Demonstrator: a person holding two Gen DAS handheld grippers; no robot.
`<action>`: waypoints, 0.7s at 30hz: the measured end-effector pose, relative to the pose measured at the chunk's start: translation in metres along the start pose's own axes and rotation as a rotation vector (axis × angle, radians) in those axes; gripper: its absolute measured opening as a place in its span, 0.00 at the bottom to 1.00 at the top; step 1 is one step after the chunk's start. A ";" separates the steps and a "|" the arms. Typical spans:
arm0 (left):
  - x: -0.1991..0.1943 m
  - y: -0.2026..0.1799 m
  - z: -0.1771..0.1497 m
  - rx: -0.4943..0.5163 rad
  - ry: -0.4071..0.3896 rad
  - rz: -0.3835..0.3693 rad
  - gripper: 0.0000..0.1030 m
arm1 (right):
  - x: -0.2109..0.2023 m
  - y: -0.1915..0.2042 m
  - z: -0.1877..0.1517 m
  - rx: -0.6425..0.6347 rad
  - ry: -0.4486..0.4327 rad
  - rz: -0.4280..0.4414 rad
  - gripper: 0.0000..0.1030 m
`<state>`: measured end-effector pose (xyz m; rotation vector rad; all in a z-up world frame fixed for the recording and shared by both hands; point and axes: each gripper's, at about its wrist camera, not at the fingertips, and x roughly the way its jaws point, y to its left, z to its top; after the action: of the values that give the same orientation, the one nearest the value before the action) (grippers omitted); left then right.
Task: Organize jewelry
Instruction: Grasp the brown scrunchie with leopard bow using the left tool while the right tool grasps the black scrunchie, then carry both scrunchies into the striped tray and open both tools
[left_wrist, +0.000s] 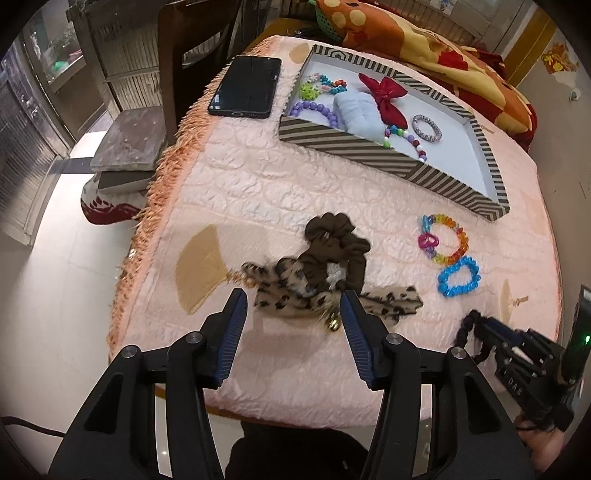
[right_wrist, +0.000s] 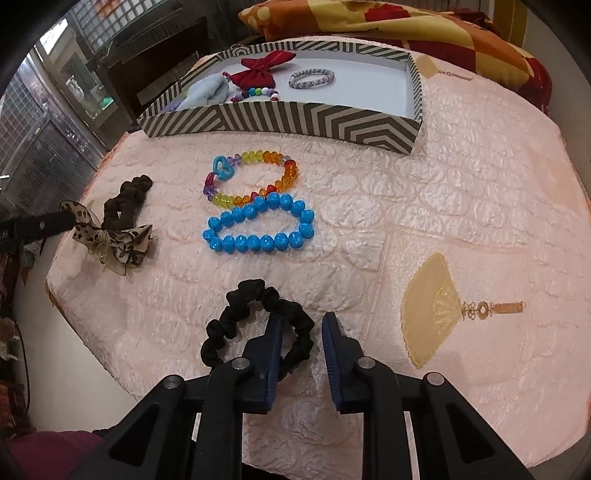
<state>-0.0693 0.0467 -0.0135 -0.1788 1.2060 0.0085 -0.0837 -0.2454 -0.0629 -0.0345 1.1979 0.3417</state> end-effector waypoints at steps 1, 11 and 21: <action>0.002 -0.003 0.003 0.004 -0.001 -0.002 0.53 | 0.001 -0.001 0.000 0.005 0.005 0.006 0.20; 0.038 -0.036 0.020 0.085 0.061 0.026 0.62 | 0.003 -0.001 0.002 0.022 0.014 0.029 0.26; 0.057 -0.023 0.014 0.079 0.095 -0.003 0.25 | -0.008 -0.003 0.003 0.008 -0.043 0.023 0.06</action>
<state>-0.0333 0.0205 -0.0588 -0.1128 1.2986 -0.0502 -0.0827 -0.2492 -0.0553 -0.0064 1.1574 0.3565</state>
